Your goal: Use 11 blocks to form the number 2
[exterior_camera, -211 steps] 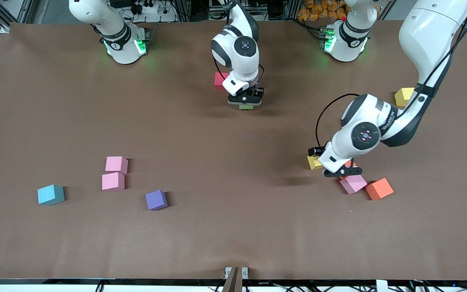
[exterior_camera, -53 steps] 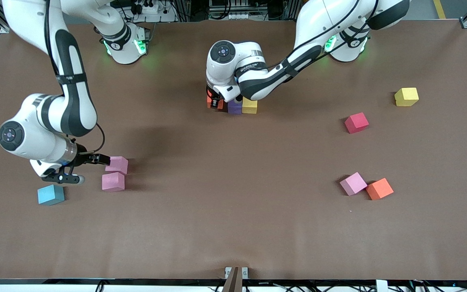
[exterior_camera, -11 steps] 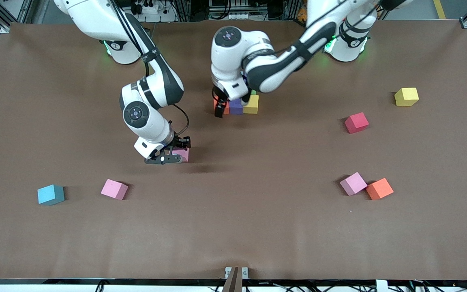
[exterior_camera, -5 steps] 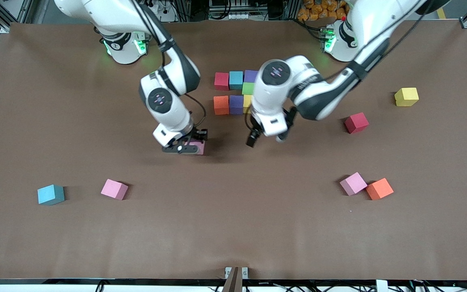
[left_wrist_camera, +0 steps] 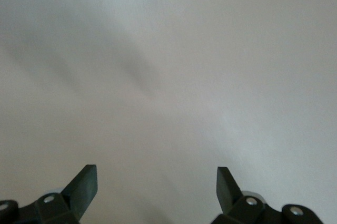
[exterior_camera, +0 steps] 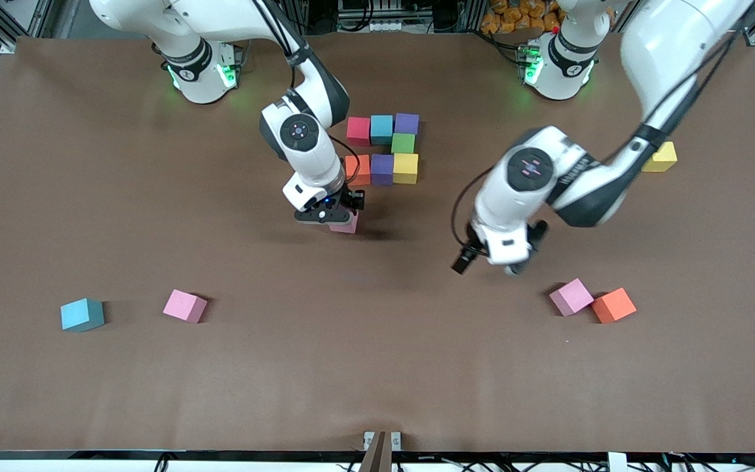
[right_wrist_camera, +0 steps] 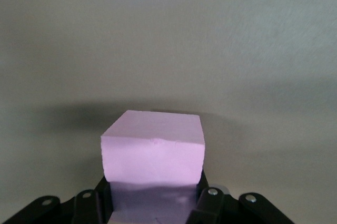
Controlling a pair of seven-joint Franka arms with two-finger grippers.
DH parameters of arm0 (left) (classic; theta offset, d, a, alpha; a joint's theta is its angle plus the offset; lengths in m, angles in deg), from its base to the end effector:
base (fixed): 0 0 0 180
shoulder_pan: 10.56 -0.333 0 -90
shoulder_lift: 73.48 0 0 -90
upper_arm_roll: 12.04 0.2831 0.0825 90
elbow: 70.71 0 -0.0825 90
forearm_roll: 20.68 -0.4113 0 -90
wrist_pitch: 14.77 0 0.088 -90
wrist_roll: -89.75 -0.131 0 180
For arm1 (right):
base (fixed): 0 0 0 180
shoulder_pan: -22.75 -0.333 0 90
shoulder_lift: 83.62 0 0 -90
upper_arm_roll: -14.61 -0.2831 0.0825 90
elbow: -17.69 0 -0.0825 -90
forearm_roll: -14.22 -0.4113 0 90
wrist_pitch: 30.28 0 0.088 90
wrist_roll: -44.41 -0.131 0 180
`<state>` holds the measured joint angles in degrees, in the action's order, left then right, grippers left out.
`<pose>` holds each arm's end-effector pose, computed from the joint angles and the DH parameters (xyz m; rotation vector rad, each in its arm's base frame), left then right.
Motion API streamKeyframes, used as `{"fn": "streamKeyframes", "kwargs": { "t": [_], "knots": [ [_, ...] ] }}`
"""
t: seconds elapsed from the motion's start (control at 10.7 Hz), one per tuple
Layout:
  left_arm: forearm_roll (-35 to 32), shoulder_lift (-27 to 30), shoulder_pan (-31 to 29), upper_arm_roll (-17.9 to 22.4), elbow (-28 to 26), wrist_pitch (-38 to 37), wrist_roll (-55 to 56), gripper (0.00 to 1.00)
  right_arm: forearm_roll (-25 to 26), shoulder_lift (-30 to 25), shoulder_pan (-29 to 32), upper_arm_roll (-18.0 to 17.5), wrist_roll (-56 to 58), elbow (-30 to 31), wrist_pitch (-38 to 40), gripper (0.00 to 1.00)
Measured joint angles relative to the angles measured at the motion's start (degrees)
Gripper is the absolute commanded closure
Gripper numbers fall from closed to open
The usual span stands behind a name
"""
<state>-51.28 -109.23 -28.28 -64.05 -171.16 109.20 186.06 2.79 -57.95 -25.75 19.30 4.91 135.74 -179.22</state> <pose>0.5867 -0.3195 0.2629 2.7673 1.3283 0.0009 0.4400 0.4176 0.1481 -3.0195 0.1227 -0.0308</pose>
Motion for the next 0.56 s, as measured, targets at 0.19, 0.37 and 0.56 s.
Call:
{"fn": "streamKeyframes", "kwargs": {
  "t": [0.19,0.37,0.56],
  "knots": [
    [0.0,-0.6,-3.5,0.0,-0.1,-0.5,-6.7,0.0,0.0,0.1,-1.7,0.0,-1.3,1.3,-1.0,0.8],
    [0.0,-1.4,-6.2,1.2,-0.1,-0.5,-15.5,0.0,0.0,0.1,-3.4,0.0,-2.6,1.3,-1.0,0.81],
    [0.0,-2.1,-7.1,3.0,0.5,-0.5,-21.0,0.0,0.0,0.1,-4.5,0.0,-2.8,1.6,-0.9,0.81]
  ]
}}
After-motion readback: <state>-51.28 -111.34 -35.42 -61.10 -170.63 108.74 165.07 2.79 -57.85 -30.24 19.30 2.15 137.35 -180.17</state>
